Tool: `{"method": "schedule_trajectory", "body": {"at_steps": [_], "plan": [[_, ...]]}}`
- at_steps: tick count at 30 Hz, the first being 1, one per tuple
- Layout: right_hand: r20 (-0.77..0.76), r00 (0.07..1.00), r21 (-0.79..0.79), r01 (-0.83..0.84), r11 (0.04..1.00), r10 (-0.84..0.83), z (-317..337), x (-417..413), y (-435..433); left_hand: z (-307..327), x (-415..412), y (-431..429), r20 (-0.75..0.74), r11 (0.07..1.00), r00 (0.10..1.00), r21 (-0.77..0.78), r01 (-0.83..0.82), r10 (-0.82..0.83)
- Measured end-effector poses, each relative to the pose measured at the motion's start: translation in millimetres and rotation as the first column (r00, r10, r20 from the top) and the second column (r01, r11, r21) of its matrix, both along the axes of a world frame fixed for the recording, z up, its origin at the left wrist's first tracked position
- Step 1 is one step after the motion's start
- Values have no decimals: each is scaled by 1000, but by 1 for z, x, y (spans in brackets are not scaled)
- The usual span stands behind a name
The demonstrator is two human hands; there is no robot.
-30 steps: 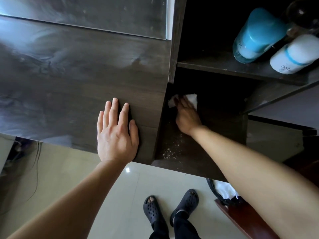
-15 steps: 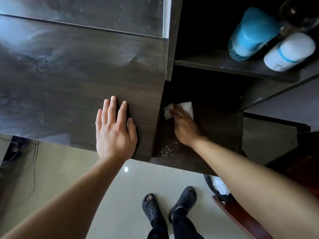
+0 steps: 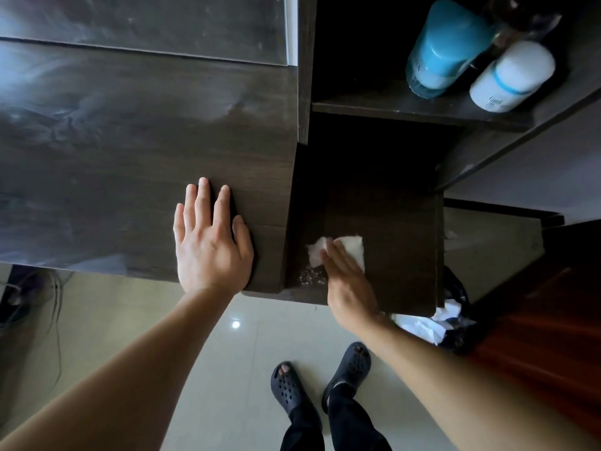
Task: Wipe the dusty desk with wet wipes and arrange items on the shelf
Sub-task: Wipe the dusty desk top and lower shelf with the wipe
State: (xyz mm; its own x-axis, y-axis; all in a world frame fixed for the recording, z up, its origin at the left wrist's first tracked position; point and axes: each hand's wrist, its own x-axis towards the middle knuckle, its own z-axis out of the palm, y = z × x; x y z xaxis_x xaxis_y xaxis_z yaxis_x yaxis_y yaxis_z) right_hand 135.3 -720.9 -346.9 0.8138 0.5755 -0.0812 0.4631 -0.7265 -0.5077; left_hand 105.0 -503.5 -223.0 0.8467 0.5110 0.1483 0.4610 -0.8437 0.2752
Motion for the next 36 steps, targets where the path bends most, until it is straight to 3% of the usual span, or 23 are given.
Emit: {"method": "schedule_trajectory", "body": {"at_steps": [2,4,7,9,11,13,15,18,20,23,25,29,32,36], "plan": [[3,990,22,-138,990,138,0,-31,-26,1,0,0,2,1000,1000,-1,-3,3],[48,994,25,-103,994,101,5,-23,-56,1,0,0,2,1000,1000,-3,1,-1],[157,950,3,272,962,-269,8,17,-88,0,0,1,5,1000,1000,0,9,-9],[130,829,44,544,838,-544,5,32,-91,-2,-1,2,10,1000,1000,3,10,-10],[86,754,98,644,758,-652,4,21,-69,-3,-1,2,16,1000,1000,5,10,-10],[44,821,108,563,820,-569,1,-14,-34,-4,-2,2,18,1000,1000,5,9,-10],[-10,936,103,350,931,-351,2,-53,-6,-4,-3,2,23,1000,1000,4,9,-9],[-33,983,103,184,978,-181,4,-56,-17,-5,-3,1,31,1000,999,3,13,-13],[23,951,76,305,949,-307,7,-38,-46,-5,-2,0,36,1000,999,2,13,-13],[17,793,28,609,793,-609,13,-19,-73,-5,-2,0,37,1000,999,5,14,-14],[18,749,-38,663,748,-662,11,-19,-53,-5,-2,0,38,1000,999,5,15,-15],[-138,850,61,520,852,-508,5,-3,18,-4,-1,-1,37,1000,999,5,16,-16],[-121,965,-18,232,973,-232,8,3,59,-5,-1,0,37,1000,999,10,19,-19],[-65,995,9,-79,997,79,12,-28,37,-5,-2,1,31,1000,999,11,23,-24]]}}
